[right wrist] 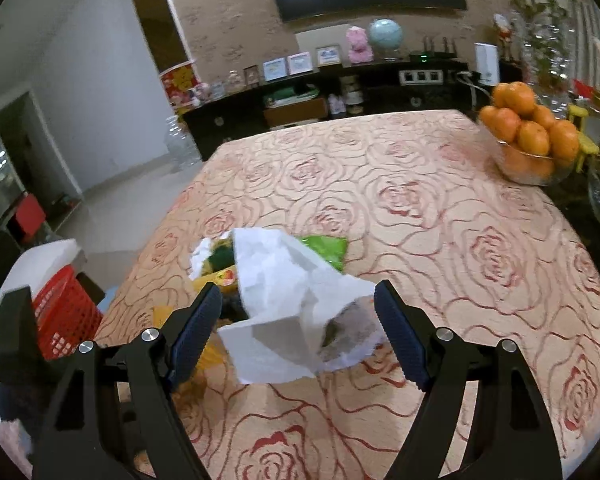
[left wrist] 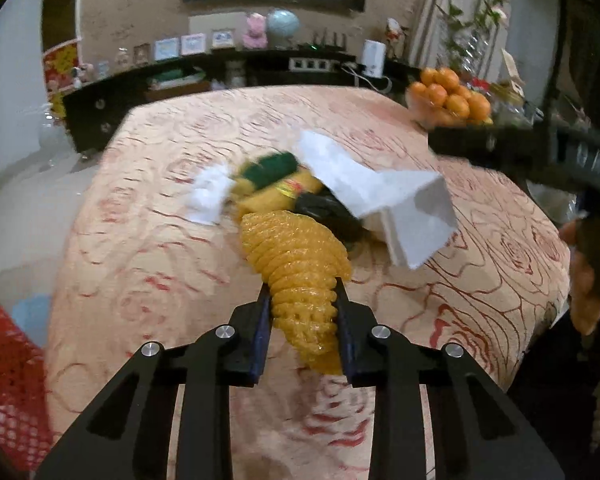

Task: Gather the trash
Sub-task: 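Grasp the yellow foam net with left tool while right tool grasps white tissue paper, then carry both items to the red wastebasket and open both tools to drop them, then move both tools back over the remaining trash on the table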

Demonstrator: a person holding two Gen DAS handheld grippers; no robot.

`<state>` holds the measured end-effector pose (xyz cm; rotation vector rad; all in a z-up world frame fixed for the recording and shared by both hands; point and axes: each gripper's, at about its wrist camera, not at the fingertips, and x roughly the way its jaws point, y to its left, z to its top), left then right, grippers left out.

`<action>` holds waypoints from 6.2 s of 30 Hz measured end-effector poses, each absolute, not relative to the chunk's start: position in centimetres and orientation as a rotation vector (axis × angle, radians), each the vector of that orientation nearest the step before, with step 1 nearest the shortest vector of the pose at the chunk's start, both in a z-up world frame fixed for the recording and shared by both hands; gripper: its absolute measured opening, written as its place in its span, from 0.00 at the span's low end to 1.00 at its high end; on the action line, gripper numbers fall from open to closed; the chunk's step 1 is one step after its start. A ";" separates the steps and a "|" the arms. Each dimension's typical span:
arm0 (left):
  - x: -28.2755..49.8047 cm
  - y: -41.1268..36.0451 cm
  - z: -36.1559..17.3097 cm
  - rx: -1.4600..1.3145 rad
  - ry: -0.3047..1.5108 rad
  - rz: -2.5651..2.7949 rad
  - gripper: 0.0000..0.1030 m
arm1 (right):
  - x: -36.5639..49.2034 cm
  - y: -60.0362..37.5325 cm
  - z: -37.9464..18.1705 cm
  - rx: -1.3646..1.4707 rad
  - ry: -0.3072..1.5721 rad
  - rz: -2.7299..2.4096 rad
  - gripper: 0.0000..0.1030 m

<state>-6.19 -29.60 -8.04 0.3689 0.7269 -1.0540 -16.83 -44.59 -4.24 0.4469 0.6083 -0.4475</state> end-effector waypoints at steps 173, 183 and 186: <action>4.6 -7.3 0.0 0.040 0.566 -0.417 0.77 | -11.4 -39.4 -1.9 0.262 0.609 -0.448 0.81; 1.7 -14.0 -1.5 0.141 0.601 -0.570 0.79 | -15.9 -44.1 -4.1 0.395 0.629 -0.594 0.81; 0.9 -16.1 -2.3 0.164 0.626 -0.614 0.79 | -16.3 -44.8 -4.6 0.415 0.639 -0.607 0.81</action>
